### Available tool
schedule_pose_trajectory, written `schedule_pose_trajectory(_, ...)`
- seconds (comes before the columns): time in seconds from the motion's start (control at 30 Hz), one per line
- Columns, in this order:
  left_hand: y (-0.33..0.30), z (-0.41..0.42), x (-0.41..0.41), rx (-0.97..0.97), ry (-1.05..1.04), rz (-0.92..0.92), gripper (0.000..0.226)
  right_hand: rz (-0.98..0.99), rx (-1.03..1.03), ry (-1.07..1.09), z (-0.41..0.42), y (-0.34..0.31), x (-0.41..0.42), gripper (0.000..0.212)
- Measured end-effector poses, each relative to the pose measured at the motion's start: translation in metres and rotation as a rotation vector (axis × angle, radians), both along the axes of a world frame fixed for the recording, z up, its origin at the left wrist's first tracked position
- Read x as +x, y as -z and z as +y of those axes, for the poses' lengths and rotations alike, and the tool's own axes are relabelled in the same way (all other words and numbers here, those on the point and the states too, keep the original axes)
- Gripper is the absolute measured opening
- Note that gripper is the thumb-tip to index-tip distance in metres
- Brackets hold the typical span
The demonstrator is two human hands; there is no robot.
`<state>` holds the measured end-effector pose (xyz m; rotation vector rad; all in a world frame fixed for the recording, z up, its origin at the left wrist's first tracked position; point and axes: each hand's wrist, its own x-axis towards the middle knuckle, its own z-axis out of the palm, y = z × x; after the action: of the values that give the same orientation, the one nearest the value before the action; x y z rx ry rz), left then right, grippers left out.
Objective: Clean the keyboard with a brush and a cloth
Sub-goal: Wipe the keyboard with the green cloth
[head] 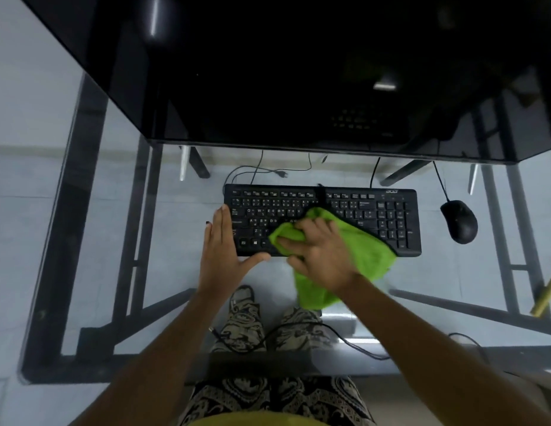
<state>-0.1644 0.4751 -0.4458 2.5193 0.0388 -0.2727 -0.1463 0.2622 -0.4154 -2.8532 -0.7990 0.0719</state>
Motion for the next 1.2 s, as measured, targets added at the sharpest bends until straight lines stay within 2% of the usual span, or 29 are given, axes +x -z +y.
schedule_pose_trajectory(0.1,0.003,0.003,0.0,-0.029,-0.001,-0.002,0.122,0.02,-0.027,-0.058,0.028,-0.003,0.004,0.034)
schedule_pose_trajectory(0.2,0.0,0.003,0.002,-0.067,-0.031,-0.019,0.12,0.02,-0.092,-0.146,-0.008,-0.006,0.003,0.038)
schedule_pose_trajectory(0.3,-0.006,0.001,0.002,-0.109,-0.072,0.012,0.123,0.007,-0.067,-0.101,-0.029,-0.006,0.0,0.037)
schedule_pose_trajectory(0.5,-0.007,0.003,0.004,-0.161,-0.082,0.026,0.117,0.024,0.014,-0.077,0.044,0.0,0.003,0.031)
schedule_pose_trajectory(0.6,-0.008,0.003,0.003,-0.165,-0.071,0.007,0.119,0.028,-0.032,-0.096,0.011,-0.001,0.005,0.035)
schedule_pose_trajectory(0.67,-0.007,0.004,0.003,-0.168,-0.079,0.028,0.121,0.014,-0.014,-0.016,-0.029,0.0,0.003,0.038)
schedule_pose_trajectory(0.77,-0.006,0.003,0.003,-0.174,-0.086,0.029,0.121,-0.011,0.065,0.342,-0.069,0.001,0.01,0.037)
schedule_pose_trajectory(0.83,-0.005,0.002,0.002,-0.163,-0.081,0.01,0.12,-0.023,0.092,0.536,-0.058,0.005,0.02,0.04)
schedule_pose_trajectory(0.9,-0.004,0.002,0.003,-0.165,-0.085,0.008,0.118,-0.041,0.104,0.596,-0.017,0.006,0.029,0.043)
schedule_pose_trajectory(1.07,0.004,0.001,0.008,-0.16,-0.092,-0.044,0.104,-0.105,0.122,0.376,0.105,0.007,0.042,0.041)
schedule_pose_trajectory(1.13,0.005,0.001,0.009,-0.176,-0.099,-0.052,0.1,-0.099,0.136,0.298,0.102,0.007,0.048,0.045)
schedule_pose_trajectory(1.2,0.007,0.002,0.009,-0.161,-0.076,-0.06,0.103,-0.105,0.128,0.271,0.066,0.006,0.05,0.049)
